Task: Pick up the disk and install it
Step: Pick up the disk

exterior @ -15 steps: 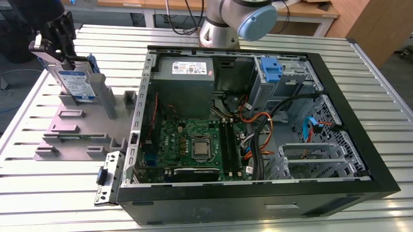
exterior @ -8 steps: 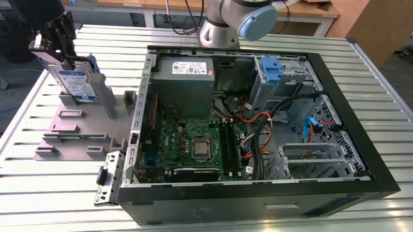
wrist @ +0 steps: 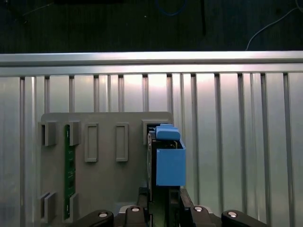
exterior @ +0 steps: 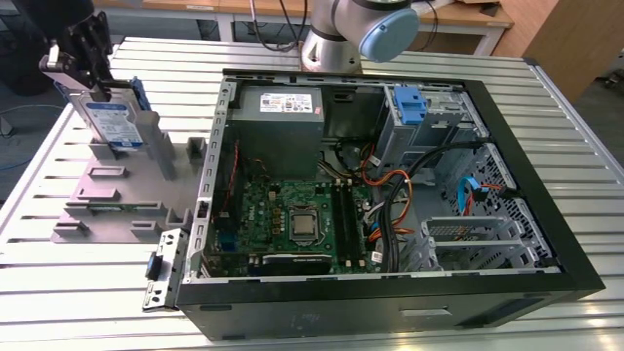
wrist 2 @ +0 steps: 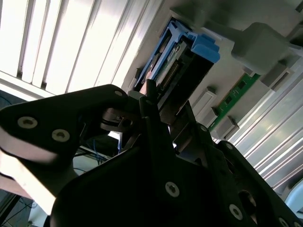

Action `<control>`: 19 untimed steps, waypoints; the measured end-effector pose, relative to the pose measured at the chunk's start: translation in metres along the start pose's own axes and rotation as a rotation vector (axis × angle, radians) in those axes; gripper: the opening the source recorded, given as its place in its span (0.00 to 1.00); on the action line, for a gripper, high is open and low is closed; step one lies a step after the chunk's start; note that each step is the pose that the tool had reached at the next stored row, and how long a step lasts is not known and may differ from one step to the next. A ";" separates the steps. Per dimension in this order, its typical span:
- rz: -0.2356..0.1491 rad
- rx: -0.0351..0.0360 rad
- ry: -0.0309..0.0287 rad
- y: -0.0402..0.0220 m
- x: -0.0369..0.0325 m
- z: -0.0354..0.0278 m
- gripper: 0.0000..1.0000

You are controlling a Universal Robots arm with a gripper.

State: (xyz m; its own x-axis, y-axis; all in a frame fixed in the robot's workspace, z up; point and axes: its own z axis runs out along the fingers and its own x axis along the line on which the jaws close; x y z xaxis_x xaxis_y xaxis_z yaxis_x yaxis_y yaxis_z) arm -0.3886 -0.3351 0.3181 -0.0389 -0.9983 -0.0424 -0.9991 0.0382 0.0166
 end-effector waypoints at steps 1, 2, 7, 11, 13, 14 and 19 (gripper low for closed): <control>0.000 0.0001 0.0000 0.0000 -0.0001 -0.0025 0.35; 0.000 0.0000 0.0000 0.0001 -0.0002 -0.0041 0.35; 0.000 0.0003 -0.0001 0.0001 -0.0002 -0.0041 0.35; 0.000 0.0001 -0.0001 0.0001 -0.0002 -0.0044 0.35; 0.000 -0.0001 0.0000 0.0001 -0.0002 -0.0049 0.35; 0.000 -0.0005 0.0002 0.0001 -0.0002 -0.0057 0.35; 0.000 0.0003 -0.0002 0.0001 -0.0003 -0.0081 0.35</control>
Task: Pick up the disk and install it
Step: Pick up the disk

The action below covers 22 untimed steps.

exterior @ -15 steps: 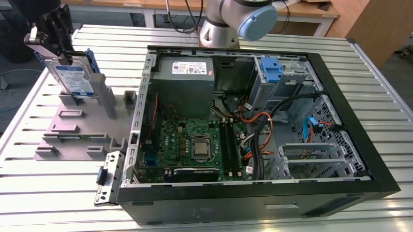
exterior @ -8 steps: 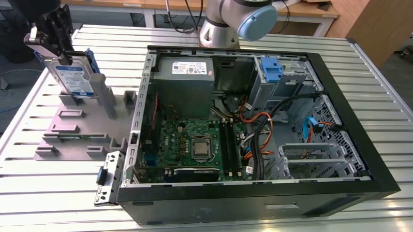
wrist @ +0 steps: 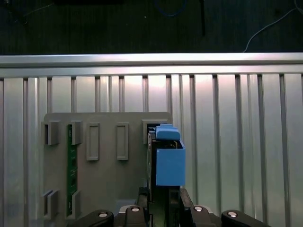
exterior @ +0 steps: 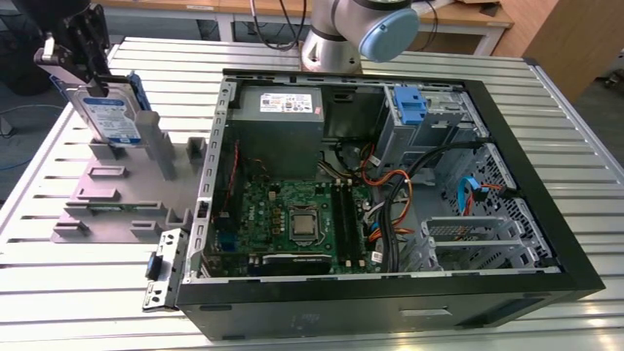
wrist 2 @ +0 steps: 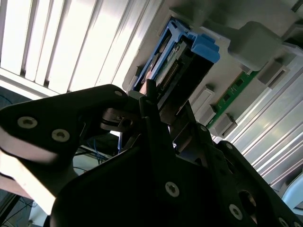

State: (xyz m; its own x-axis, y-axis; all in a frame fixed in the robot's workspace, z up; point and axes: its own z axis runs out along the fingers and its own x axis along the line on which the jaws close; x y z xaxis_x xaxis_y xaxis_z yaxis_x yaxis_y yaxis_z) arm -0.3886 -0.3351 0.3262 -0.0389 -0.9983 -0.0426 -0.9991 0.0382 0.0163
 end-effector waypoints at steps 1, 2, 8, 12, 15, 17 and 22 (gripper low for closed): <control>0.000 -0.0004 0.0002 0.0000 0.0000 -0.0008 0.35; 0.000 -0.0004 0.0002 0.0000 -0.0001 -0.0016 0.35; 0.000 -0.0002 0.0001 0.0002 -0.0004 -0.0102 0.35; 0.000 -0.0002 0.0001 0.0003 -0.0007 -0.0169 0.35; 0.000 -0.0002 0.0001 0.0003 -0.0009 -0.0211 0.35; 0.000 0.0000 0.0000 0.0004 -0.0009 -0.0212 0.35; 0.000 -0.0001 0.0001 0.0003 -0.0009 -0.0216 0.35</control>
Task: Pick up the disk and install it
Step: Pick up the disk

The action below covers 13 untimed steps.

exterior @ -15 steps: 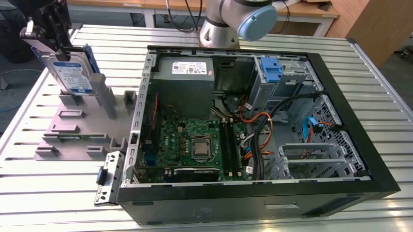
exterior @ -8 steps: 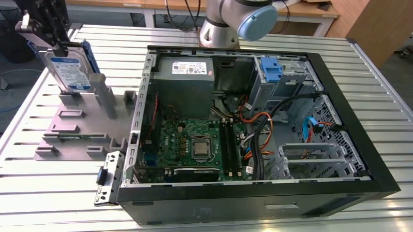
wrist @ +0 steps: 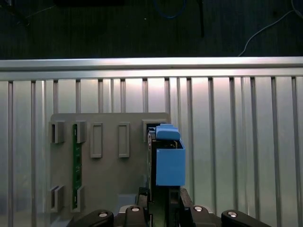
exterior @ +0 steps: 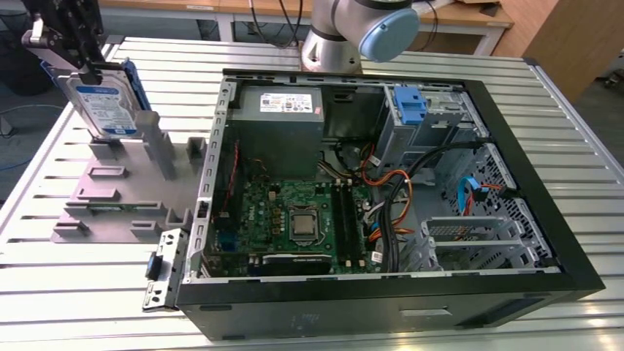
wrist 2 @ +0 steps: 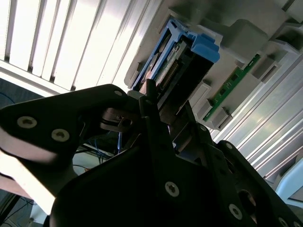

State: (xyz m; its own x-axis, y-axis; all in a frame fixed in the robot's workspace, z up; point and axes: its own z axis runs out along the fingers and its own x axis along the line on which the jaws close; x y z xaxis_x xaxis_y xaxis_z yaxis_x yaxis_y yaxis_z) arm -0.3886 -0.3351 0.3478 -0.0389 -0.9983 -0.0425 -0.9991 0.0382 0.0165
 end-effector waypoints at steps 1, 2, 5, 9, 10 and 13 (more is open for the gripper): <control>0.000 -0.0001 0.0000 0.0000 0.0000 -0.0001 0.35; 0.000 0.0000 0.0000 0.0000 0.0000 -0.0001 0.35; 0.000 -0.0005 0.0003 0.0000 0.0000 -0.0012 0.35; 0.000 -0.0002 0.0001 0.0001 -0.0002 -0.0054 0.35; 0.000 -0.0001 0.0001 0.0001 -0.0003 -0.0072 0.35; 0.000 -0.0001 0.0001 0.0002 -0.0005 -0.0130 0.35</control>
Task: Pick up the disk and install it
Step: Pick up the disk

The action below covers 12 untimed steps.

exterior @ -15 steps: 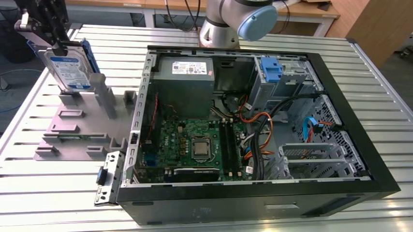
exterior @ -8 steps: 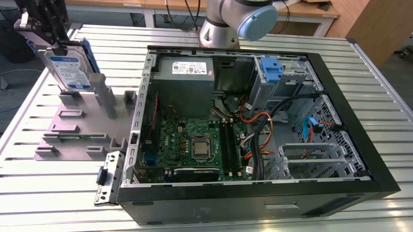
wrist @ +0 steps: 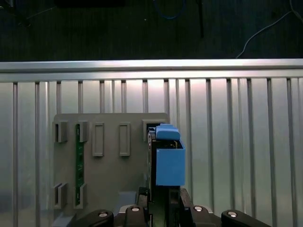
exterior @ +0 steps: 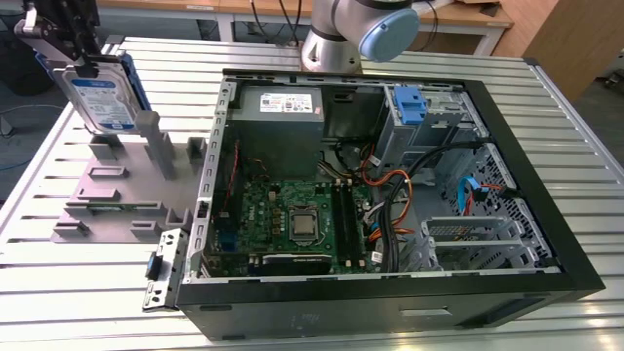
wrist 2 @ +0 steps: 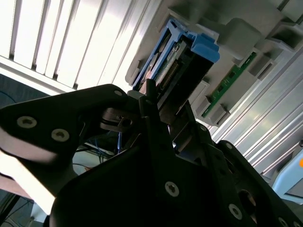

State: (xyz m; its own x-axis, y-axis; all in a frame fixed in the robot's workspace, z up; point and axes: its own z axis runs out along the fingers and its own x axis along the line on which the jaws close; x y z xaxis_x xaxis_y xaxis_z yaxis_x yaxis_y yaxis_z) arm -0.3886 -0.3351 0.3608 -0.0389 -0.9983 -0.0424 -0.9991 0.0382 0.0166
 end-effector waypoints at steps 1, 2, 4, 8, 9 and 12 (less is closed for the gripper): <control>0.000 0.0001 -0.0001 0.0000 -0.0001 -0.0021 0.35; 0.000 0.0000 0.0000 0.0001 -0.0002 -0.0040 0.35; 0.000 0.0002 -0.0001 0.0001 -0.0003 -0.0074 0.35; 0.000 0.0000 0.0000 0.0003 -0.0006 -0.0152 0.35; 0.000 0.0001 -0.0001 0.0003 -0.0007 -0.0170 0.35; 0.000 0.0002 -0.0001 0.0004 -0.0009 -0.0223 0.35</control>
State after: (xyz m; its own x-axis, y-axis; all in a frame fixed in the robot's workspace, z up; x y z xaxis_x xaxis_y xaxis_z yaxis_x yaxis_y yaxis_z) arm -0.3886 -0.3351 0.3831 -0.0389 -0.9983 -0.0425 -0.9991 0.0382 0.0164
